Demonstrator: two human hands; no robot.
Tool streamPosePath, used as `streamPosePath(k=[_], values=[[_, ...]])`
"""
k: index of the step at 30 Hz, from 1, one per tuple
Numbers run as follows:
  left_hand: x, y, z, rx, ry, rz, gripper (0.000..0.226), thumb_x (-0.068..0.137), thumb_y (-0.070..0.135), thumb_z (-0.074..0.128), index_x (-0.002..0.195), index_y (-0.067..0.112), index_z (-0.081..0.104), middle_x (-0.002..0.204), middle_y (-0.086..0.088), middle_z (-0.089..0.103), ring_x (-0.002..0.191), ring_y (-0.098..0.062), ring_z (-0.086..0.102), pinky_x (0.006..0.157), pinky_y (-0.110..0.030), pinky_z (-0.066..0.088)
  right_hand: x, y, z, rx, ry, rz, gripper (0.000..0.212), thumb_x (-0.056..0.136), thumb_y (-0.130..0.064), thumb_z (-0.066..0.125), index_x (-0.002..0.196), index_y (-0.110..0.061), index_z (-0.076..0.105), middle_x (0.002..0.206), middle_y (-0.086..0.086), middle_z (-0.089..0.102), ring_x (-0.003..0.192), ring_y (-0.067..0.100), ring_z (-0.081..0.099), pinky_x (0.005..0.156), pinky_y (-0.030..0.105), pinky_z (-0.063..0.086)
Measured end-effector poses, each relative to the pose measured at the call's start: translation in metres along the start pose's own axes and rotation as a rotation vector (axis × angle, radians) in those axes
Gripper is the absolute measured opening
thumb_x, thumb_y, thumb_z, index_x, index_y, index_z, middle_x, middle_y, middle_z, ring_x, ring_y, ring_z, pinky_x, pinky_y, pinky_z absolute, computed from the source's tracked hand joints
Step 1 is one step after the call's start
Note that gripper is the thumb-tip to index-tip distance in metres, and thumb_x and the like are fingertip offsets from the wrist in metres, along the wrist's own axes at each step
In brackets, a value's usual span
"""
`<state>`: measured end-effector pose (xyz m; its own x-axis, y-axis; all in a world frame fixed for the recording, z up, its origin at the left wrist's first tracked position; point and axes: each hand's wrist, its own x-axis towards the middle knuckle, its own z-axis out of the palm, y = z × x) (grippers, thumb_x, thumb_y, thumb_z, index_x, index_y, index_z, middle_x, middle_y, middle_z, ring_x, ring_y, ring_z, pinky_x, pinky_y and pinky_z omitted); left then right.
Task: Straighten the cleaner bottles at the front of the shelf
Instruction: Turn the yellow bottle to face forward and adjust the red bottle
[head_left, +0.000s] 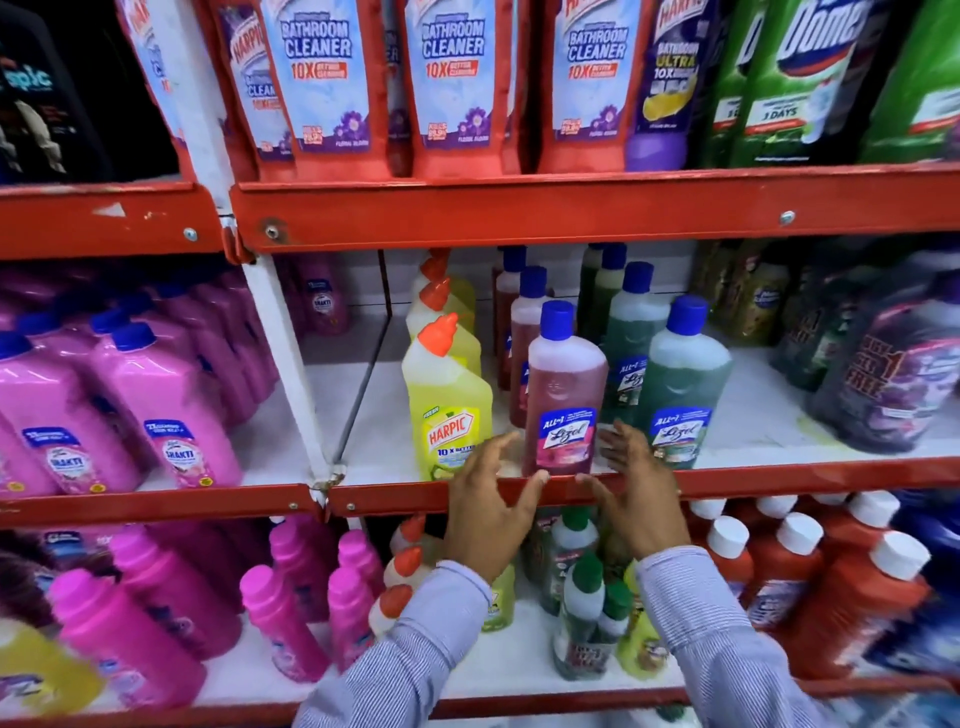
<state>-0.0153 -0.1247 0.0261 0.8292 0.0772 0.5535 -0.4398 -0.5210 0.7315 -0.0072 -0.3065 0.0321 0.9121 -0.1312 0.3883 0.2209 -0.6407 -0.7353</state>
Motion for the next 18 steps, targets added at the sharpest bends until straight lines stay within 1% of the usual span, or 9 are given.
streamPosePath(k=[2,3,6,8,11,14,15,17,18], values=[[0.009,0.001,0.015,0.010,-0.076,-0.077,0.058,0.082,0.046,0.072,0.132,0.022,0.054,0.127,0.000,0.069,0.113,-0.018,0.065,0.102,-0.035,0.051,0.007,0.003,-0.002,-0.077,-0.070,-0.061,0.066,0.078,-0.010,0.076,0.137,-0.022,0.048,0.124,-0.002,0.068,0.109,0.017,0.066,0.101,0.035,0.050],[0.011,-0.002,0.021,0.029,-0.104,-0.097,0.061,0.083,0.050,0.069,0.134,0.022,0.051,0.128,-0.003,0.069,0.113,-0.023,0.066,0.101,-0.042,0.053,0.008,0.003,-0.002,-0.087,-0.078,-0.070,0.065,0.078,-0.011,0.075,0.135,-0.026,0.049,0.124,-0.001,0.069,0.110,0.018,0.067,0.101,0.038,0.051],[0.016,-0.005,0.030,0.084,-0.104,-0.115,0.053,0.083,0.049,0.068,0.125,0.019,0.058,0.110,-0.009,0.076,0.097,-0.029,0.071,0.088,-0.047,0.058,0.010,0.002,-0.005,-0.056,-0.078,-0.055,0.062,0.078,-0.011,0.076,0.134,-0.026,0.053,0.125,0.000,0.069,0.111,0.018,0.066,0.102,0.032,0.048],[0.016,-0.003,0.031,0.095,-0.056,-0.120,0.046,0.083,0.044,0.070,0.119,0.016,0.063,0.102,-0.010,0.078,0.089,-0.028,0.071,0.083,-0.045,0.059,0.009,0.001,-0.008,-0.037,-0.084,-0.057,0.060,0.079,-0.012,0.076,0.134,-0.023,0.054,0.124,0.001,0.069,0.111,0.017,0.066,0.102,0.028,0.046],[0.015,0.001,0.033,0.130,-0.039,-0.126,0.039,0.085,0.037,0.076,0.116,0.016,0.064,0.100,-0.009,0.078,0.088,-0.029,0.071,0.081,-0.038,0.057,0.009,0.000,-0.012,-0.031,-0.114,-0.063,0.059,0.081,-0.012,0.075,0.135,-0.021,0.054,0.123,0.001,0.069,0.110,0.016,0.066,0.099,0.018,0.040],[0.012,0.003,0.035,0.117,-0.014,-0.138,0.041,0.083,0.029,0.080,0.118,0.015,0.064,0.105,-0.008,0.078,0.091,-0.025,0.071,0.083,-0.034,0.055,0.010,0.005,-0.012,0.011,-0.129,-0.097,0.059,0.082,-0.013,0.074,0.136,-0.023,0.053,0.125,-0.001,0.068,0.111,0.013,0.065,0.105,0.031,0.046],[0.009,0.006,0.036,0.085,0.010,-0.150,0.045,0.082,0.028,0.081,0.121,0.016,0.062,0.110,-0.006,0.077,0.096,-0.021,0.071,0.087,-0.034,0.056,0.009,0.008,-0.012,0.010,-0.114,-0.115,0.056,0.083,-0.013,0.073,0.134,-0.022,0.055,0.125,-0.002,0.068,0.110,0.011,0.065,0.104,0.032,0.048],[0.002,0.015,0.038,0.049,0.105,-0.124,0.054,0.079,0.026,0.084,0.125,0.017,0.058,0.120,-0.004,0.069,0.108,-0.011,0.064,0.096,-0.026,0.051,0.003,0.017,-0.017,0.016,0.008,-0.155,0.039,0.083,-0.008,0.071,0.120,-0.019,0.066,0.115,-0.002,0.073,0.098,0.004,0.067,0.095,0.026,0.052],[-0.003,0.020,0.040,0.044,0.161,-0.077,0.054,0.078,0.023,0.085,0.124,0.015,0.057,0.121,-0.004,0.063,0.111,-0.003,0.058,0.097,-0.016,0.046,-0.002,0.021,-0.022,0.039,0.111,-0.160,0.029,0.081,-0.004,0.070,0.107,-0.018,0.071,0.103,-0.001,0.077,0.087,0.001,0.067,0.087,0.021,0.053]])
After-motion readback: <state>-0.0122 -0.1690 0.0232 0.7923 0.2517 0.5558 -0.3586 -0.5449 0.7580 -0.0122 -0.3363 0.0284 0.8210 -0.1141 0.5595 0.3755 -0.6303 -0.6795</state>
